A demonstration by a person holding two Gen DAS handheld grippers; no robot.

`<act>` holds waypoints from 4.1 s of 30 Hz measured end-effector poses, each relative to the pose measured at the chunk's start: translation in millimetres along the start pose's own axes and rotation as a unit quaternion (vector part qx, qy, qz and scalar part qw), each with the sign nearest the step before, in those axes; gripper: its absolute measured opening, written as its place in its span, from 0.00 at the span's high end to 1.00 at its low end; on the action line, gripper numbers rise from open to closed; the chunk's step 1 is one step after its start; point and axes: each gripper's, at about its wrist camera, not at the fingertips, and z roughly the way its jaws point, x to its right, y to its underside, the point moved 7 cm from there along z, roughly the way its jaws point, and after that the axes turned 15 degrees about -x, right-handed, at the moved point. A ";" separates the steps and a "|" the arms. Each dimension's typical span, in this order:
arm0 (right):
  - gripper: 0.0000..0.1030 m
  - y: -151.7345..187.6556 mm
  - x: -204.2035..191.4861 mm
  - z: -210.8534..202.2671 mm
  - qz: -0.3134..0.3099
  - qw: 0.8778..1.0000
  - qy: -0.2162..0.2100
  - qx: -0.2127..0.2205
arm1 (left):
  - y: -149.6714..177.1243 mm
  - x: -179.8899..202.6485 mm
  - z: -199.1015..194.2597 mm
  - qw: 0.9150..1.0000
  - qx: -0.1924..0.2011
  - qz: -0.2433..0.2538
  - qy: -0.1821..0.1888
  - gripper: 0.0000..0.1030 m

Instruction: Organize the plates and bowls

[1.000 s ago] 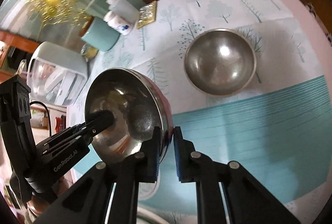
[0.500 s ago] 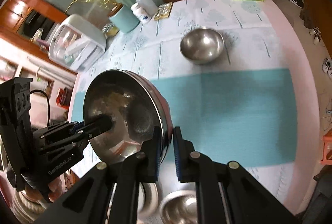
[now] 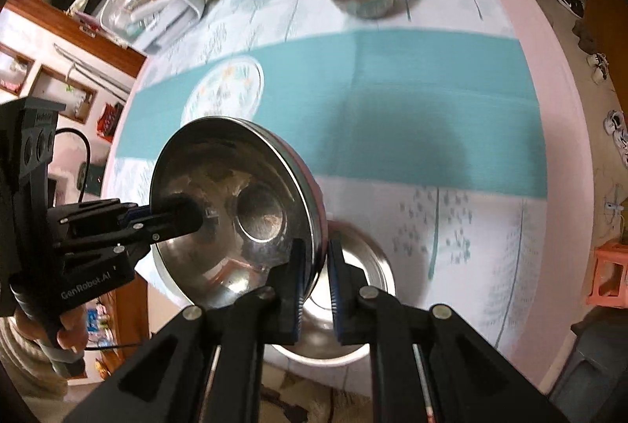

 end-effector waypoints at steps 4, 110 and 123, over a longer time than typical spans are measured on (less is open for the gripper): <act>0.89 21.9 4.4 19.7 0.002 1.000 0.008 -0.013 | 16.8 1.4 25.8 1.000 -0.010 -0.014 0.008 0.88; 0.92 -332.7 115.8 20.3 0.116 0.992 0.014 0.039 | -374.5 -70.2 58.2 0.996 0.018 -0.082 -0.016 0.91; 0.93 -289.6 86.8 -24.9 0.089 0.995 -0.007 0.050 | -320.9 -44.6 -1.3 0.998 0.046 -0.043 -0.024 0.94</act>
